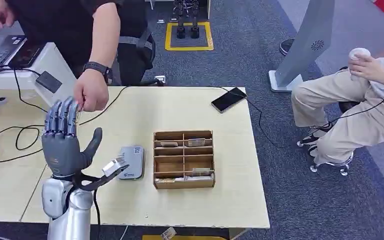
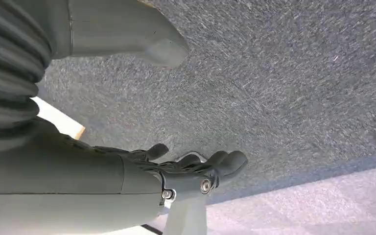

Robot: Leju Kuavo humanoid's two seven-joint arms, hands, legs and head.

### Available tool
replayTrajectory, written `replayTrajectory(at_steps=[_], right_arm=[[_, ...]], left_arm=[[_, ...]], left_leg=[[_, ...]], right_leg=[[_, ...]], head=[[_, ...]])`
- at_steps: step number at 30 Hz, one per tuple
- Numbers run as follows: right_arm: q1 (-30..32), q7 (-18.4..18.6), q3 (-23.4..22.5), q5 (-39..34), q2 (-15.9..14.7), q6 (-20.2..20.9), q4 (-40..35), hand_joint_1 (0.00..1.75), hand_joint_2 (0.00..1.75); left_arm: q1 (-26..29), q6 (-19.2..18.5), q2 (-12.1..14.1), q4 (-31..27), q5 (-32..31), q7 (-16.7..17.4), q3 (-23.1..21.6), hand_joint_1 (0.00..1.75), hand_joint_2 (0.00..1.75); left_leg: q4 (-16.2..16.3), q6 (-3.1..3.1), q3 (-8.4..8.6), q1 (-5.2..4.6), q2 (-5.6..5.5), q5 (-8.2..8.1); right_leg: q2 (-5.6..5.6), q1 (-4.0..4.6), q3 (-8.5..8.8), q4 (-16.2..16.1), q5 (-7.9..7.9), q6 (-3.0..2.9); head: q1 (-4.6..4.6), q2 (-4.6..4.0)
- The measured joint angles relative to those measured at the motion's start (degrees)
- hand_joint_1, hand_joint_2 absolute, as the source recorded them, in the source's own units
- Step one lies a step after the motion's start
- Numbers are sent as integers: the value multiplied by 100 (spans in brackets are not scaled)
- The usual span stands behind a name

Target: Pass the card to the sensor for recognition and then transmit it.

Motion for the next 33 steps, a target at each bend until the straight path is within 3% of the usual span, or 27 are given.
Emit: replayTrajectory(at_steps=[29, 30, 31, 33], right_arm=[[-1, 37, -2, -55, -4, 0, 11, 0, 175], [0, 39, 0, -55, -4, 0, 11, 0, 175], [-1, 39, 0, -55, -4, 0, 11, 0, 175], [0, 39, -2, -55, -4, 0, 11, 0, 175]], left_arm=[[-10, 4, 0, 118, 636, 0, -87, 175, 175], [-10, 4, 0, 120, 644, 0, -87, 68, 175], [-10, 4, 0, 120, 657, 0, -87, 0, 175], [-10, 4, 0, 118, 758, 0, -87, 0, 175]], left_leg=[[0, 0, 0, 0, 0, 0], [0, 0, 0, 0, 0, 0], [0, 0, 0, 0, 0, 0], [0, 0, -1, 0, 0, 0]], right_leg=[[0, 0, 0, 0, 0, 0], [0, 0, 0, 0, 0, 0], [0, 0, 0, 0, 0, 0], [0, 0, 0, 0, 0, 0]], head=[[-2, 0], [-2, 0], [-2, 0], [-2, 0]])
